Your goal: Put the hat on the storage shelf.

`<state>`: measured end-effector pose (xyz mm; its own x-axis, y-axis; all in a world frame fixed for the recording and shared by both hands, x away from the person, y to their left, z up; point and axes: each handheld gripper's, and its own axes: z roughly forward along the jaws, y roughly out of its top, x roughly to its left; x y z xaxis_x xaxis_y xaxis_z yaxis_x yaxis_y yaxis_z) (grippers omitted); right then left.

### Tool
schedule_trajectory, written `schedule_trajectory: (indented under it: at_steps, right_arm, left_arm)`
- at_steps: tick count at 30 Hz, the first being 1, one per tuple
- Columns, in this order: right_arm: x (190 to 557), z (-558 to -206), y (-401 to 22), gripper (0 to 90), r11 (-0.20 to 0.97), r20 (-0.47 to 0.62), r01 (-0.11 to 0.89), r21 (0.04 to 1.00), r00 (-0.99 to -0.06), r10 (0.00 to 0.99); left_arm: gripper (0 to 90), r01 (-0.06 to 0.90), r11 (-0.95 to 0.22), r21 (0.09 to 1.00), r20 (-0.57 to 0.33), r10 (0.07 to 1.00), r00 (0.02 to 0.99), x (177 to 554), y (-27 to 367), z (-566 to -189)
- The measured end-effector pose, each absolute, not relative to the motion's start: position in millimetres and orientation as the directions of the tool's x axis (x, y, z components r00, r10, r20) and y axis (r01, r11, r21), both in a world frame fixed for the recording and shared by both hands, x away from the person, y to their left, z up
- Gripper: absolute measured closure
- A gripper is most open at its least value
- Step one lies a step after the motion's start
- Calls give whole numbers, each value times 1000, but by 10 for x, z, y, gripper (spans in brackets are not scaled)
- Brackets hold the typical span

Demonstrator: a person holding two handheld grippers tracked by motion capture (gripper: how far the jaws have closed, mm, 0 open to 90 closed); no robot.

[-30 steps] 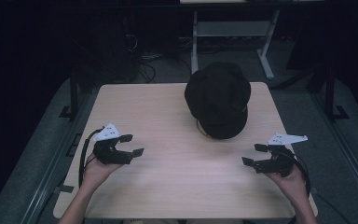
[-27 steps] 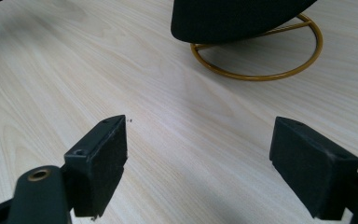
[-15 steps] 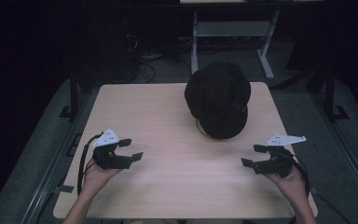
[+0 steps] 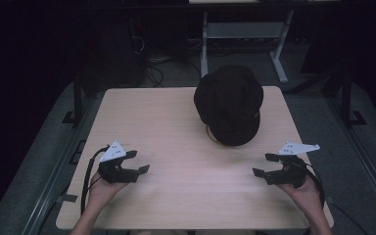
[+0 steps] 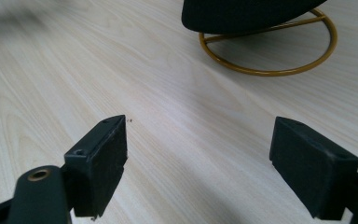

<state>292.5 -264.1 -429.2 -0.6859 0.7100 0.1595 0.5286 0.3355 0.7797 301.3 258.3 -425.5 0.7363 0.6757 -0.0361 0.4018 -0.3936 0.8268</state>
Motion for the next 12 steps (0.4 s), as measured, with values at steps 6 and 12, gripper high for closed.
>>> schedule_trajectory:
  at_steps: [6,12]
  right_arm:
    - [2936,-4326,-2639,186,340,167,532,775,-692,702]
    - [2931,-4328,-2642,186,334,170,529,780,-693,700]
  left_arm:
    - [235,390,-421,819,-4,676,737,2990,2581,-4301]
    - [233,394,-412,822,-10,681,733,2990,2614,-4311]
